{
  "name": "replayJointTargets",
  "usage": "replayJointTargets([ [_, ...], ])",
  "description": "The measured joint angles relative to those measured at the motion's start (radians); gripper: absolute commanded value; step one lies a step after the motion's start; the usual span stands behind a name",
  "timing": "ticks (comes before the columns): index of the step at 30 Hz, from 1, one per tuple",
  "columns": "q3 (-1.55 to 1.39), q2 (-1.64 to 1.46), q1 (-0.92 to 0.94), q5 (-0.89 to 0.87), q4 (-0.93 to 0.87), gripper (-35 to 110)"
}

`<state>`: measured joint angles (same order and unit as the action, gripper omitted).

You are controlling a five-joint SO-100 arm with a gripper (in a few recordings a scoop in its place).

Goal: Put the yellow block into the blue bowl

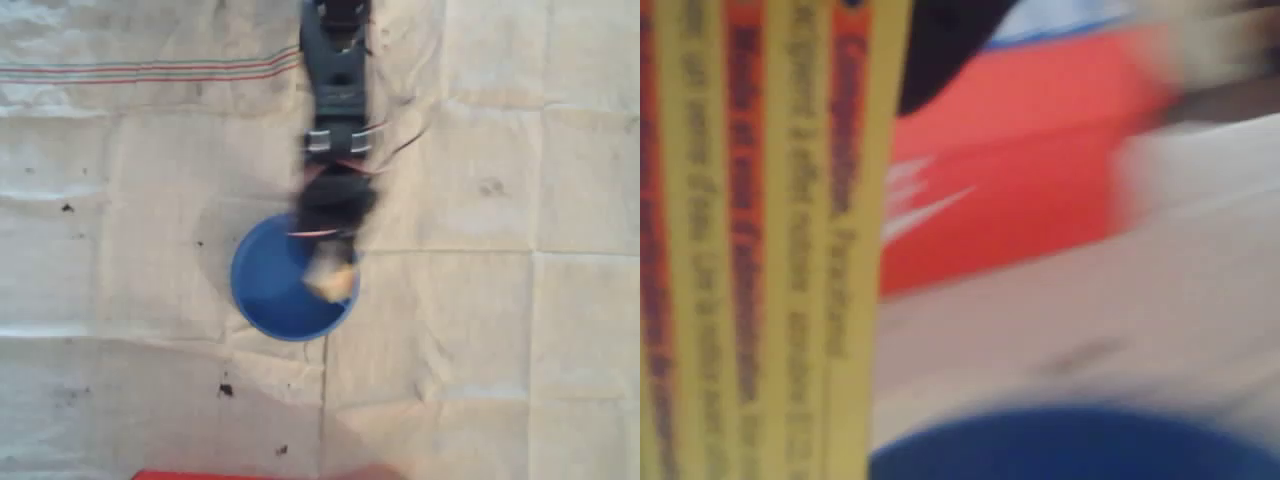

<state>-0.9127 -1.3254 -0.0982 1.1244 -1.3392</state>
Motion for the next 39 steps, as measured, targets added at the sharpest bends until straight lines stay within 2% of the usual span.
replayJointTargets([
  [8,0.029,0.118,0.138,0.0,-0.002,0],
  [20,0.035,0.307,0.156,-0.005,0.0,1],
  [29,0.063,0.333,0.156,-0.005,0.0,23],
  [39,0.063,0.227,0.158,0.0,-0.057,22],
])
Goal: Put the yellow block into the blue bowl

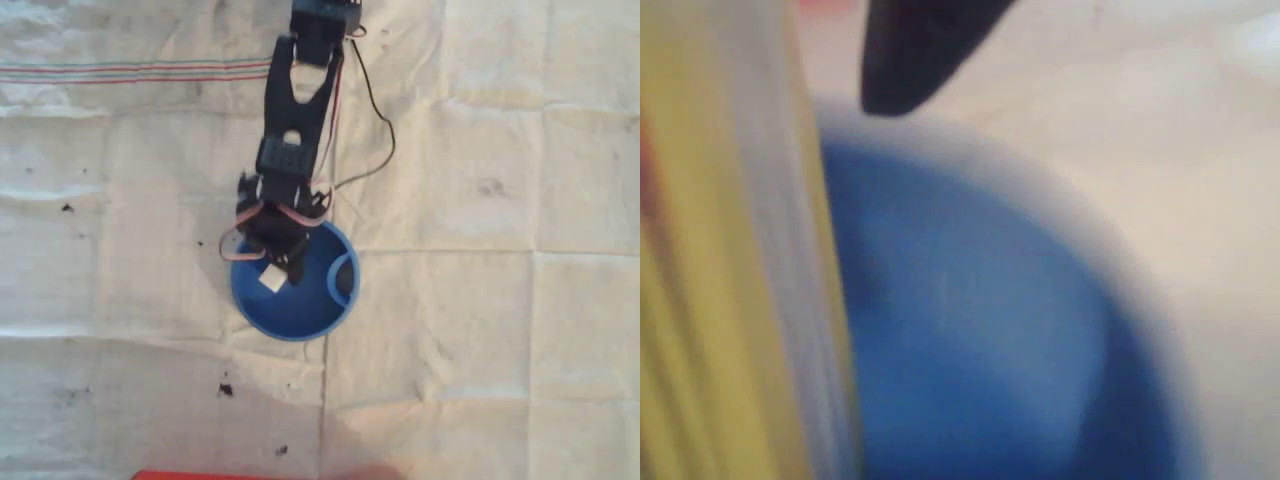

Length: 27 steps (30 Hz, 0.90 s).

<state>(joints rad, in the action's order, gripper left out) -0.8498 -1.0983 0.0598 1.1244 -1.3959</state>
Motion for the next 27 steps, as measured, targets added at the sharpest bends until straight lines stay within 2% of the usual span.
replayJointTargets([
  [6,0.0,-0.207,-0.003,0.0,-0.186,18],
  [12,0.0,-0.365,-0.003,-0.074,-0.33,1],
  [14,0.0,-0.407,-0.005,-0.127,-0.359,-1],
  [19,0.0,-0.525,-0.089,-0.316,-0.397,1],
  [27,0.0,-0.738,-0.276,-0.772,-0.433,0],
])
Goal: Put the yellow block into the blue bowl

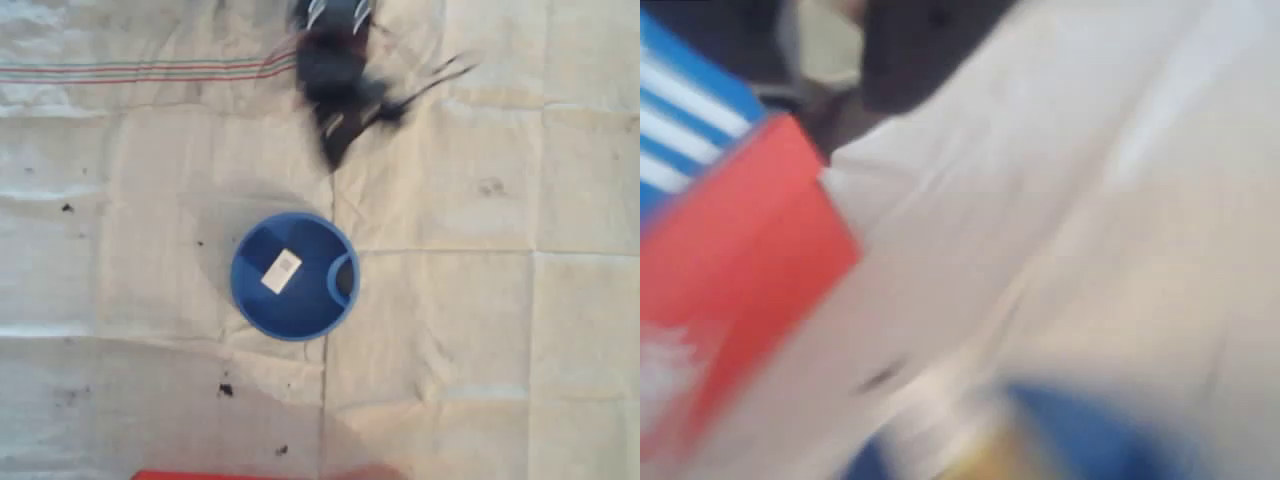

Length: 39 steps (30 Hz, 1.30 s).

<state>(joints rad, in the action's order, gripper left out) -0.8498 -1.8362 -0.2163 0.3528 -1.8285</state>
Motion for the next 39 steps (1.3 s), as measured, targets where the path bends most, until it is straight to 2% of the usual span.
replayJointTargets([
  [7,0.0,-0.13,-0.14,-0.281,0.0,0],
  [16,-0.117,-0.298,-0.192,-0.342,-0.006,0],
  [25,-0.618,-0.719,-0.19,-0.342,0.014,0],
  [34,-1.21,-1.108,-0.19,-0.353,0.279,0],
  [39,-1.473,-1.284,-0.187,-0.353,0.351,0],
])
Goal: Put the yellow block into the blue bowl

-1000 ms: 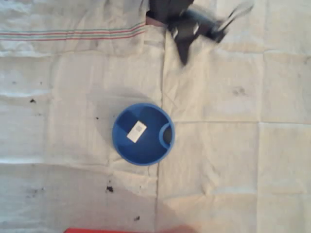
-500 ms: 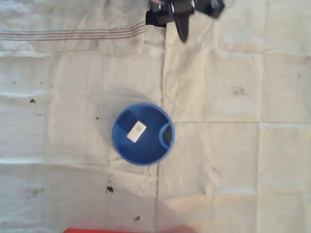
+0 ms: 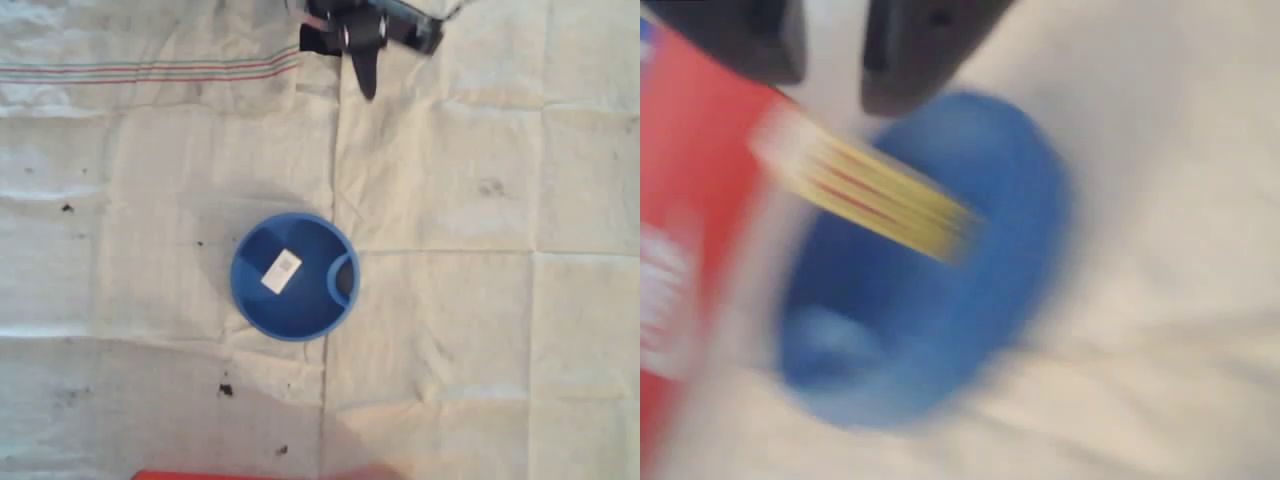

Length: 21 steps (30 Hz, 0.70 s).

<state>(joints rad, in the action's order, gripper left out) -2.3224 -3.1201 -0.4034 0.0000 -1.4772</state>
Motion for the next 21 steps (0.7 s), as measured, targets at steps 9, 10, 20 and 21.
replayJointTargets([
  [9,-0.345,-0.115,-0.005,-0.002,0.025,0],
  [10,-0.365,-0.115,-0.005,-0.002,0.025,0],
  [20,-0.419,-0.115,-0.005,-0.002,0.043,0],
  [21,-0.419,-0.115,-0.005,-0.002,0.043,0],
])
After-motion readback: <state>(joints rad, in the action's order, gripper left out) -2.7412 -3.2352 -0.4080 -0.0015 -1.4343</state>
